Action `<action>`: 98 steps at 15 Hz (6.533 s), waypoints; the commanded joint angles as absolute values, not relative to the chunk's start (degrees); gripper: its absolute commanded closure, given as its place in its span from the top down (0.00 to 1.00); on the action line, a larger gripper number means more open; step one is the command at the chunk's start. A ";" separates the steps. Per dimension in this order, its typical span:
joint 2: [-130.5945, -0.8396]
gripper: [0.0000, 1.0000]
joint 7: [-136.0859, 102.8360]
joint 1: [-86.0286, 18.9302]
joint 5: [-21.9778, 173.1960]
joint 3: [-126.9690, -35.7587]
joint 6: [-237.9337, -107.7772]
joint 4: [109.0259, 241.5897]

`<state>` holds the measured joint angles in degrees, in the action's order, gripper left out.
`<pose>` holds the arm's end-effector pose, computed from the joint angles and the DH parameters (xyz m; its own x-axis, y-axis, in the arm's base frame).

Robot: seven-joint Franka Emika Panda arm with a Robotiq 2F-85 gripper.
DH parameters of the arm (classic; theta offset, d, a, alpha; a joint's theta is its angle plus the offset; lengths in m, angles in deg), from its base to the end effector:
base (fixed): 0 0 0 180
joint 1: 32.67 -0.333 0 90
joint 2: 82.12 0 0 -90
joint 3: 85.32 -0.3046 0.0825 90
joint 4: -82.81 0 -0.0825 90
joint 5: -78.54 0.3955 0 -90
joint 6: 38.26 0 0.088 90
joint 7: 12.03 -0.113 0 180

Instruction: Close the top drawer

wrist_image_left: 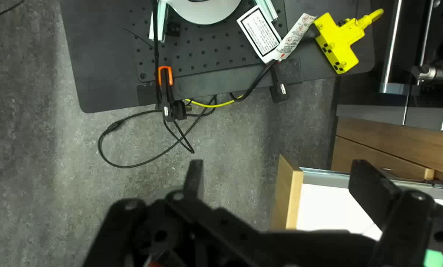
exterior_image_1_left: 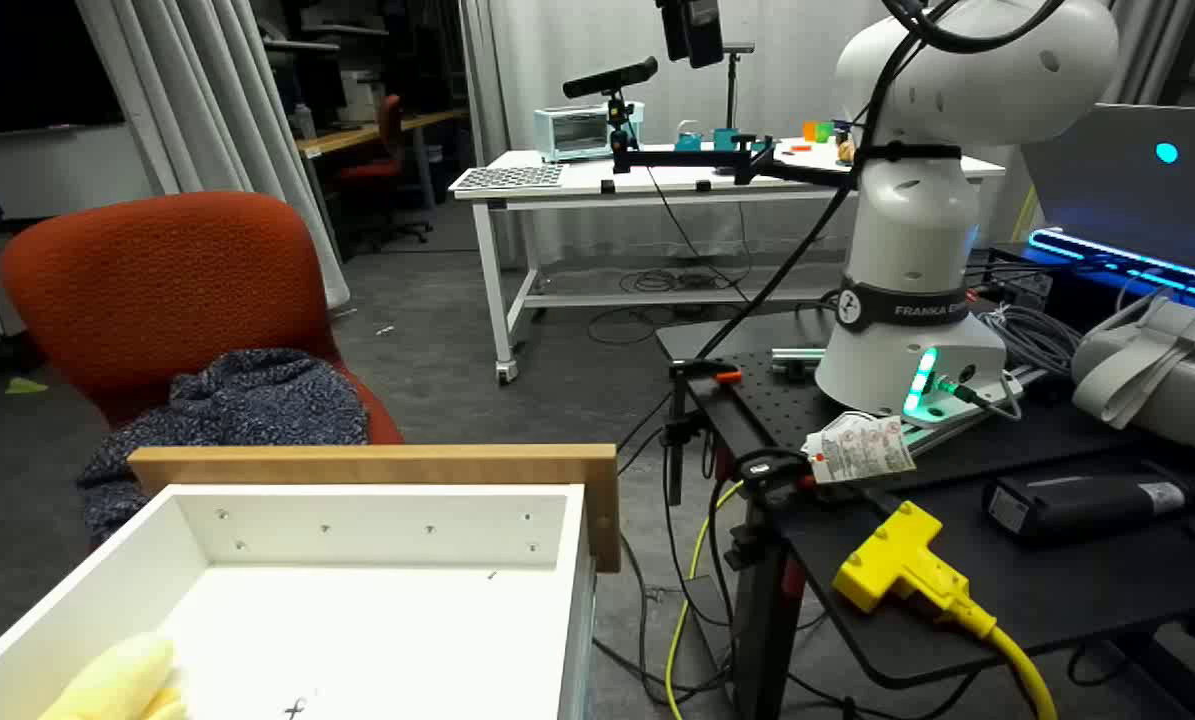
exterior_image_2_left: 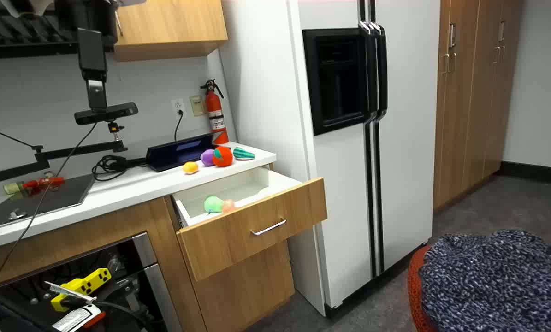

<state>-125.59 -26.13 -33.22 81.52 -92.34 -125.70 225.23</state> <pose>0.3146 0.0515 0.5004 0.9684 -0.1631 -0.1885 -0.1502 -0.9853 0.0812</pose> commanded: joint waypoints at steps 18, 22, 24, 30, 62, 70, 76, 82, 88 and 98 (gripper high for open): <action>-125.48 1.00 -26.07 -33.12 81.54 -92.40 -125.62 225.15; -125.48 1.00 -26.07 -33.12 81.54 -92.40 -125.62 225.15; -125.48 1.00 -26.07 -33.12 81.54 -92.40 -125.62 225.15; -125.48 1.00 -26.07 -33.12 81.54 -92.40 -125.62 225.15; -93.17 1.00 -27.44 -31.34 70.42 -90.14 -160.79 215.99; -76.70 1.00 -26.17 -31.08 67.54 -86.26 -169.23 207.74; -68.31 1.00 -25.29 -31.43 68.17 -83.66 -170.91 201.90; -68.50 1.00 -25.62 -31.84 69.13 -83.27 -170.15 202.48; -65.06 1.00 -24.42 -31.71 69.78 -83.52 -170.79 200.04; -45.26 0.74 -19.03 -30.00 73.86 -84.06 -171.81 186.38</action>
<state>-50.44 -23.37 -30.89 70.54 -83.61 -172.28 192.21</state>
